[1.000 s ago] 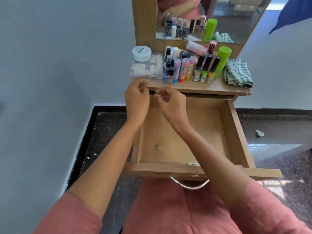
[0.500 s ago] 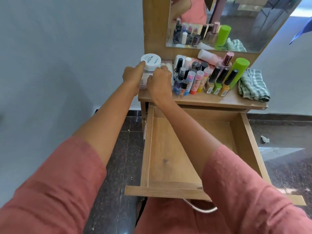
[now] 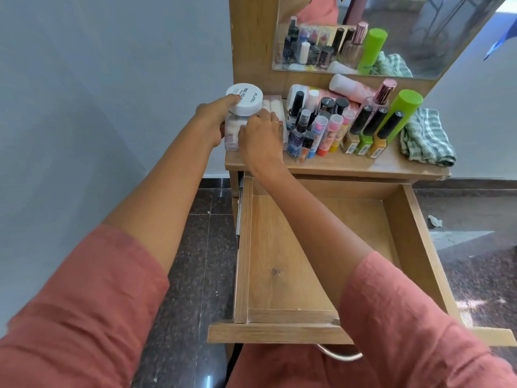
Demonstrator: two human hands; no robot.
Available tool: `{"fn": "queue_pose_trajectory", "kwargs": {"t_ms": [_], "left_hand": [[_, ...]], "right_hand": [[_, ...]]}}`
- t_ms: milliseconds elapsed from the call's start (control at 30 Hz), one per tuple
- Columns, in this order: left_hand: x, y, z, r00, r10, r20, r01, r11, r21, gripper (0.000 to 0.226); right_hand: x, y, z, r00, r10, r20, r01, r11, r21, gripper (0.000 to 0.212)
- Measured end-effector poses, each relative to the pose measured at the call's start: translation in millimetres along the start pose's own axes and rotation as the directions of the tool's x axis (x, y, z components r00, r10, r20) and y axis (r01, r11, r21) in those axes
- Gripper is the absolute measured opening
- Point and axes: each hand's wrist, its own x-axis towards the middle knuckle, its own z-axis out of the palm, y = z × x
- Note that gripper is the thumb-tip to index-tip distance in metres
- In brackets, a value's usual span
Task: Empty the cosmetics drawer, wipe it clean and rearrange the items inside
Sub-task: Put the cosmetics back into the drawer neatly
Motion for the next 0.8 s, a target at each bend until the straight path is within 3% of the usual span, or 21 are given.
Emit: {"fn": "queue_pose_trajectory", "kwargs": {"t_ms": [200,300,533,700,800], "left_hand": [[-16,-10,-11,0.997,-0.051,0.049,0.059,0.984,-0.166,0.035],[-21,-16,-23,0.997,-0.063,0.036,0.069,0.979,-0.192,0.044],[-50,-29,-43,0.999,-0.032,0.030,0.037,0.981,-0.192,0.038],[-74,-42,-58,0.997,-0.066,0.045,0.074,0.979,-0.192,0.030],[-90,-54,-66,0.995,-0.079,0.061,0.090,0.975,-0.204,0.014]], "right_hand": [[-11,0,-4,0.999,-0.052,0.001,0.052,0.995,0.080,0.036],[-19,-2,-8,0.999,-0.050,-0.011,0.051,0.989,0.142,0.033],[-43,3,-22,0.996,-0.046,-0.077,0.065,0.962,0.267,0.029],[-69,12,-29,0.993,-0.118,0.015,0.106,0.939,0.327,0.036],[-90,19,-30,0.994,-0.098,0.058,0.066,0.913,0.402,0.046]]}}
